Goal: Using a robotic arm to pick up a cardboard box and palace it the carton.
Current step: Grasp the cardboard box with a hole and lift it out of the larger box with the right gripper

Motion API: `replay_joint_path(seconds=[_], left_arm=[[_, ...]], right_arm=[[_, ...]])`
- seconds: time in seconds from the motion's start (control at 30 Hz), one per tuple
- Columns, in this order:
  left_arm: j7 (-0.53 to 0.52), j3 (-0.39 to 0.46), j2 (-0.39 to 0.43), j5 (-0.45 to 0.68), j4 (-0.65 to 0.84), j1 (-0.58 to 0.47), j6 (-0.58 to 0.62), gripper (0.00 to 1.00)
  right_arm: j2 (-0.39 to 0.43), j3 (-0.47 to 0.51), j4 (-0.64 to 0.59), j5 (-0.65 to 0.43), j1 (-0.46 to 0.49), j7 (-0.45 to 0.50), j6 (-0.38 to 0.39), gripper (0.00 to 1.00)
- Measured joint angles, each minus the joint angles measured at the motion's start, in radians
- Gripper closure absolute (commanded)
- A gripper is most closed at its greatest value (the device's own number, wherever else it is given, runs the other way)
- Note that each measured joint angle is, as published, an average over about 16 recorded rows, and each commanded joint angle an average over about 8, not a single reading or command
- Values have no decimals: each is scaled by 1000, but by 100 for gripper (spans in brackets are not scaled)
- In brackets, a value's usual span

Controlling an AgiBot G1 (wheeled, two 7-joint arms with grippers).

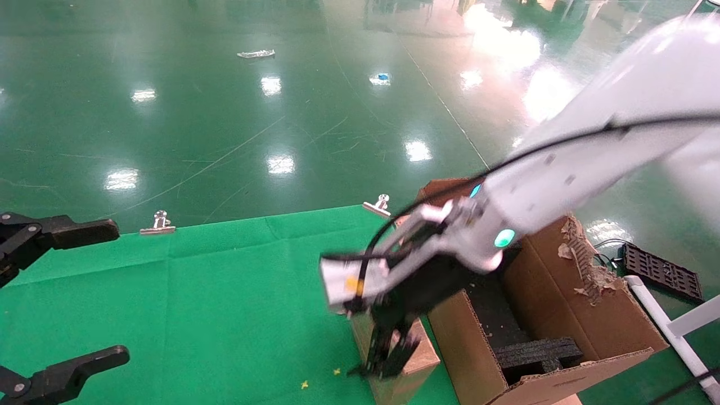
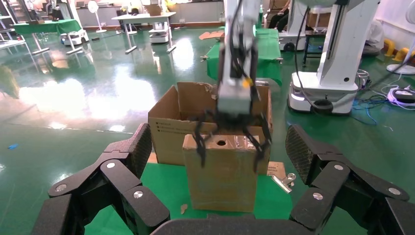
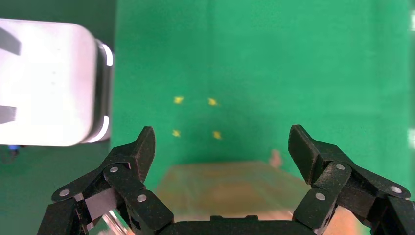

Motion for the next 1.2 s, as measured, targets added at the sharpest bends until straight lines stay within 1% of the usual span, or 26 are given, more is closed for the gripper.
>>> replay_joint_path(seconds=[0.23,0.4,0.63,0.83,0.97,1.2], left_arm=[[0,1,0,0,0,0,0,0],[0,1,0,-1,0,0,0,0],[1,1,-1,-1,0,0,-1,0],[1,2,-1,-1,0,0,-1,0],[1,2,-1,-1,0,0,-1,0],[1,3,-1,-2,0,-1,-1,0]], right_arm=[[-7,-189,0,21,187,35,-1,0],[-32,-331,0,20,291,65,3,0],[-87,-500,0,22,378,124,13,0],[-127,-597,-2,32,421,187,27,0],[-130,-633,-7,37,447,273,48,0],[-97,-659,-31,73,466,531,99,0]])
